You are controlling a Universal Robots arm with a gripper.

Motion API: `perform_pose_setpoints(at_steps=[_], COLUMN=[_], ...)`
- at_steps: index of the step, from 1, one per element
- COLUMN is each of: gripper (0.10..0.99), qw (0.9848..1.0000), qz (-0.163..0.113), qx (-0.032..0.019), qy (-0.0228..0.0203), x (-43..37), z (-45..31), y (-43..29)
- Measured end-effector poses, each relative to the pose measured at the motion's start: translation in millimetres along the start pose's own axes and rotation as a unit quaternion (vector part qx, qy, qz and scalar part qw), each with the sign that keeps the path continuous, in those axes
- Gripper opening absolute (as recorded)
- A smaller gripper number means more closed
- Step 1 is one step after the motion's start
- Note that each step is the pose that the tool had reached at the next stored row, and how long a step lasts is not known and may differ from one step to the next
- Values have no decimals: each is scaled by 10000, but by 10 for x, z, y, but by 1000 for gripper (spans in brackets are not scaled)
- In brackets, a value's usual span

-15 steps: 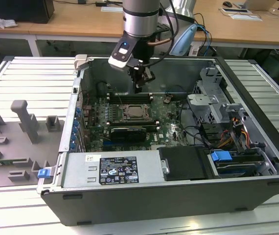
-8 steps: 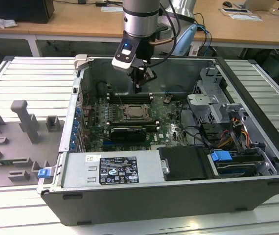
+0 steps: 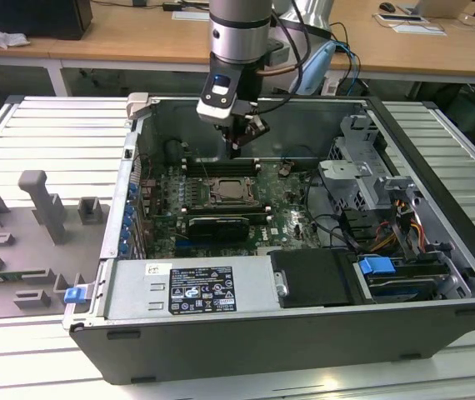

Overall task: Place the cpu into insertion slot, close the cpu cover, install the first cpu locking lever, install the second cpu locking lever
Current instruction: 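Install the first cpu locking lever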

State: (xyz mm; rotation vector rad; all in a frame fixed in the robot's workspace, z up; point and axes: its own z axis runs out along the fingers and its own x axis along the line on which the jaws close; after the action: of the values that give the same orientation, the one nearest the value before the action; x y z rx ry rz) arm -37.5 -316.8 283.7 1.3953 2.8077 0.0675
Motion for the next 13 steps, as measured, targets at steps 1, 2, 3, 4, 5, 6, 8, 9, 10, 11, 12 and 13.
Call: perform_pose_setpoints(at_steps=[1,2,3,4,5,6,8,9,10,11,12,13], gripper=[106,106,106,106,106,106,106,106,106,106,106,106], qw=[10000,9999,9998,9997,9995,9988,9955,9943,9932,9908,9888,9863], qz=[-74,-124,-181,-227,-302,-499,-946,-1063,-1160,-1349,-1494,-1648], qx=[1,2,3,3,4,7,13,15,17,19,21,24], qy=[3,5,7,9,13,21,39,44,48,55,61,68], x=[0,0,0,0,0,0,0,0,0,0,0,0], z=[0,0,0,0,0,0,0,0,0,0,0,0], y=[0,0,0,0,0,0,0,0,0,0,0,0])
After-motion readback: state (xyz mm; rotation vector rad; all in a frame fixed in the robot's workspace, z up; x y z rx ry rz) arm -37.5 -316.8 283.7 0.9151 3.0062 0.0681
